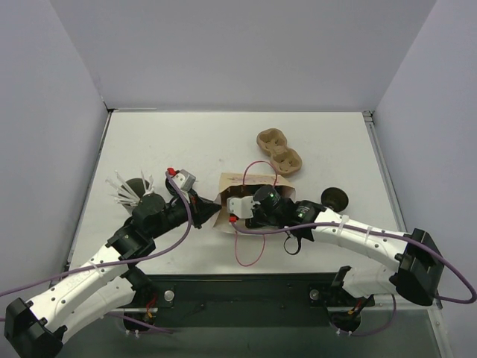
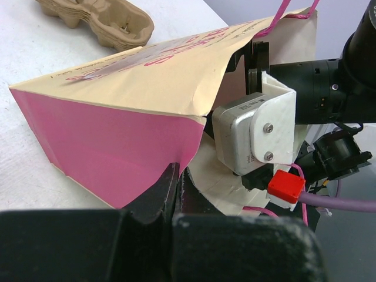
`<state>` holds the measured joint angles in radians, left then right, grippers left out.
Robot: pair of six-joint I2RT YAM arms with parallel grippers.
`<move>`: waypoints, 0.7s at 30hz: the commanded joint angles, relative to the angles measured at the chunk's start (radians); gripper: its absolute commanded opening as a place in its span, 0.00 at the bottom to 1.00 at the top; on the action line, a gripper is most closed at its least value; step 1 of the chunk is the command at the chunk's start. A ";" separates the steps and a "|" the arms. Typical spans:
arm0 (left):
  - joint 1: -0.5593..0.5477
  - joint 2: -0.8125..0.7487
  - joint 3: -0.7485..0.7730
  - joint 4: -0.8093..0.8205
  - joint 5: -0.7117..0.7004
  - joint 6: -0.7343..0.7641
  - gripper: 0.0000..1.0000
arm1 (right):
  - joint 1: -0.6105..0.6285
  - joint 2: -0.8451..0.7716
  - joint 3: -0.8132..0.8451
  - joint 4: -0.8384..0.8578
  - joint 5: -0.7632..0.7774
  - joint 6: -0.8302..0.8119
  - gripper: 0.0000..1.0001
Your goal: Pack the takeout coffee
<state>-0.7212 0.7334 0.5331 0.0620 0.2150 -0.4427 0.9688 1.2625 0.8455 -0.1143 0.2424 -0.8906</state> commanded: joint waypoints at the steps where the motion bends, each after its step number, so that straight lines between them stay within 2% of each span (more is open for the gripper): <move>1: -0.006 -0.003 0.027 0.007 0.009 -0.004 0.00 | -0.007 0.014 0.009 0.050 -0.003 -0.013 0.41; 12: -0.006 0.003 0.031 -0.011 -0.009 -0.004 0.00 | -0.008 0.052 0.009 0.073 0.020 -0.041 0.40; 21: -0.006 0.014 0.047 -0.031 -0.009 -0.014 0.00 | -0.044 0.078 -0.006 0.189 -0.025 -0.057 0.42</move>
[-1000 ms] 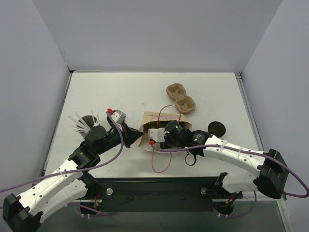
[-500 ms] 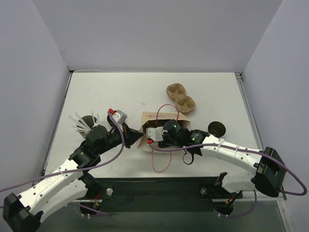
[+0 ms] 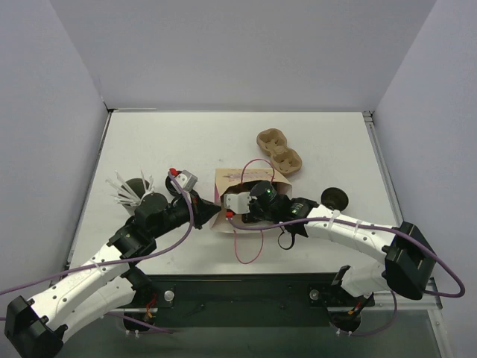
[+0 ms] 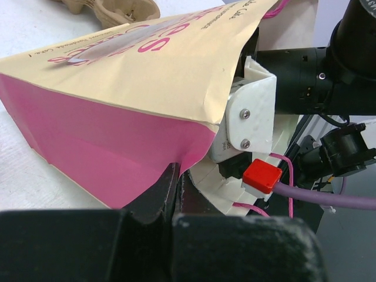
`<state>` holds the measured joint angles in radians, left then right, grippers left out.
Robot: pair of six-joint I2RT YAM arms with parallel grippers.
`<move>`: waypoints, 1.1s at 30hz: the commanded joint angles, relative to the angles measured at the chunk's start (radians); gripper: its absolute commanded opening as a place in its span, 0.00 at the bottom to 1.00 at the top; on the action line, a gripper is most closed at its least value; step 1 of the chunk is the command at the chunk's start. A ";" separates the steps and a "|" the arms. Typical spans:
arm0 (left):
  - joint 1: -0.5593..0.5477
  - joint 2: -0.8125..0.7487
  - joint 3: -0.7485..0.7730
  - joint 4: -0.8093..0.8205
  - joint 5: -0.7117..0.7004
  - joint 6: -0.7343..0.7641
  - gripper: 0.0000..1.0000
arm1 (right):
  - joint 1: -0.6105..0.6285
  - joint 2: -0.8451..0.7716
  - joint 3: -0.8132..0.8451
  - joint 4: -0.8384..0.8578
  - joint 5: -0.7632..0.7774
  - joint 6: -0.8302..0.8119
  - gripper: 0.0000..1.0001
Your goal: Pack the takeout coffee
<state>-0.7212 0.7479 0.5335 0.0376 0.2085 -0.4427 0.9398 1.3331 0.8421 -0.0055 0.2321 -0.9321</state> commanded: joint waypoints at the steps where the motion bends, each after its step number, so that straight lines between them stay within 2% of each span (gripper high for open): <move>1: -0.006 -0.004 0.048 -0.008 -0.006 -0.016 0.00 | -0.016 0.005 -0.009 0.082 -0.028 -0.019 0.44; 7: -0.001 0.001 0.085 -0.077 -0.076 -0.044 0.00 | -0.042 -0.005 -0.029 0.072 -0.063 -0.033 0.47; 21: 0.003 0.024 0.120 -0.097 -0.067 -0.041 0.00 | -0.078 0.066 0.012 0.048 -0.080 -0.059 0.52; 33: 0.003 0.045 0.115 -0.085 -0.073 -0.067 0.00 | -0.122 0.084 0.005 0.050 -0.103 -0.059 0.51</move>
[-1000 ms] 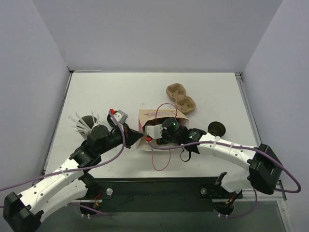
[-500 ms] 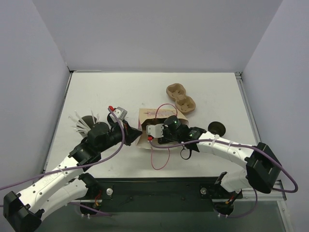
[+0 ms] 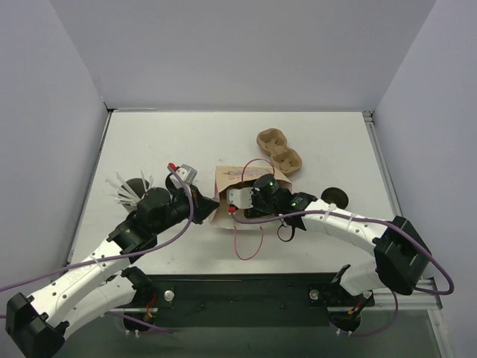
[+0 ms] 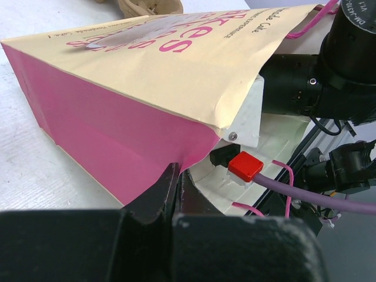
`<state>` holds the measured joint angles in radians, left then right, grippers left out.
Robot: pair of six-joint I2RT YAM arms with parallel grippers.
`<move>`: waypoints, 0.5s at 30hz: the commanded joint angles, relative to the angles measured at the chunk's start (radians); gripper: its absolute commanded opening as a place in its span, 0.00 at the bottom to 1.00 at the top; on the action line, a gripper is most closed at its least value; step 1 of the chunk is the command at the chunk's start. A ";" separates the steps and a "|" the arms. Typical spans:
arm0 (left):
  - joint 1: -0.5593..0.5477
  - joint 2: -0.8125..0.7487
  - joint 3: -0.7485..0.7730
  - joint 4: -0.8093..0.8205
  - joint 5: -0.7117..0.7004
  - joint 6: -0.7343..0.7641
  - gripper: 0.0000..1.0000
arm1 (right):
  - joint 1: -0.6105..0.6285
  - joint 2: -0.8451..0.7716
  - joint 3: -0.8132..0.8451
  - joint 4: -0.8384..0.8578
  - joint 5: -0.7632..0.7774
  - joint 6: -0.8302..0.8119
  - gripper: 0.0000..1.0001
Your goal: Pack the takeout coffee
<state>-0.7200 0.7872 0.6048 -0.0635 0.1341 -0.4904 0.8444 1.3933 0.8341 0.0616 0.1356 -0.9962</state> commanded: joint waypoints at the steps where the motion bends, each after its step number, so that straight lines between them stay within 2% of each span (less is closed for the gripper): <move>1: 0.001 0.012 0.047 0.017 -0.001 -0.022 0.00 | -0.030 0.026 0.013 -0.017 -0.010 0.005 0.51; 15: 0.001 0.043 0.087 -0.006 -0.019 -0.045 0.00 | -0.061 0.082 -0.003 0.047 -0.017 0.018 0.51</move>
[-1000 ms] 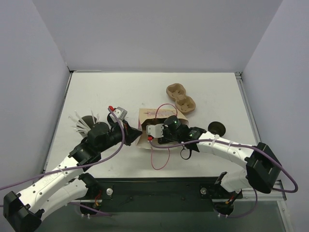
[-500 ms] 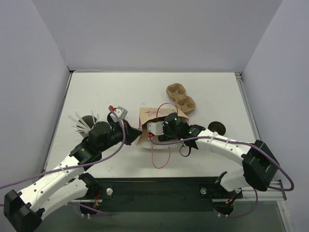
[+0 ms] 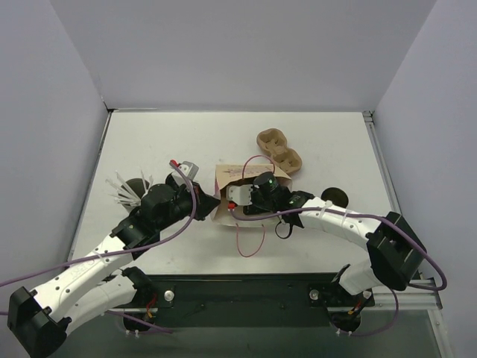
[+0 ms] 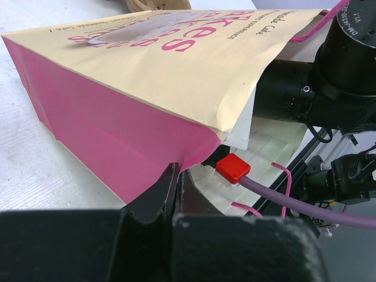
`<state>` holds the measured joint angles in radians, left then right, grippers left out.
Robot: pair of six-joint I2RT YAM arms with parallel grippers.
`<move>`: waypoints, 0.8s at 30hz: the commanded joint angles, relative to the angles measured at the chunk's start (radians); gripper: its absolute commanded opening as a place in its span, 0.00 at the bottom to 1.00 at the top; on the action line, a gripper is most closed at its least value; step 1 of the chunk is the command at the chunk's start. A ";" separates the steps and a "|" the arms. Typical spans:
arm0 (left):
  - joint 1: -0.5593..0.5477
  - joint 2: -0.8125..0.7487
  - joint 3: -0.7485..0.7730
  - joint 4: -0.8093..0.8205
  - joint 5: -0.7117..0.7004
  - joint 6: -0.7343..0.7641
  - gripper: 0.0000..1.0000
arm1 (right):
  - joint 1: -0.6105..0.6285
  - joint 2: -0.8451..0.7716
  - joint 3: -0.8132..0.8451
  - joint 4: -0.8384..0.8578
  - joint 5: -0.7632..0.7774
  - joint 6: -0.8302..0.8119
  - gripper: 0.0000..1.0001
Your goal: Pack the takeout coffee
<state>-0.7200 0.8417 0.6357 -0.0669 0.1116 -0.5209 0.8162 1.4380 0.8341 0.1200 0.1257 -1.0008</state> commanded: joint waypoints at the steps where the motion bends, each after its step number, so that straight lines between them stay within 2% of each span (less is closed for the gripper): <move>1: 0.001 -0.010 0.058 -0.004 0.002 -0.014 0.00 | -0.032 0.041 -0.006 -0.010 -0.009 0.021 0.52; 2: 0.001 -0.007 0.064 -0.008 0.000 -0.014 0.00 | -0.034 0.045 -0.004 -0.008 -0.008 0.022 0.53; 6: 0.001 0.008 0.087 -0.034 -0.010 -0.021 0.00 | -0.034 0.044 0.020 -0.011 -0.012 0.040 0.68; 13: 0.001 0.023 0.110 -0.031 -0.024 -0.007 0.00 | -0.034 0.032 0.083 -0.059 -0.018 0.064 0.81; 24: 0.001 0.046 0.140 -0.051 -0.036 -0.016 0.00 | -0.034 -0.030 0.105 -0.155 -0.054 0.083 0.82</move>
<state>-0.7189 0.8837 0.7136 -0.1158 0.0841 -0.5213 0.7906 1.4593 0.8921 0.0628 0.1074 -0.9539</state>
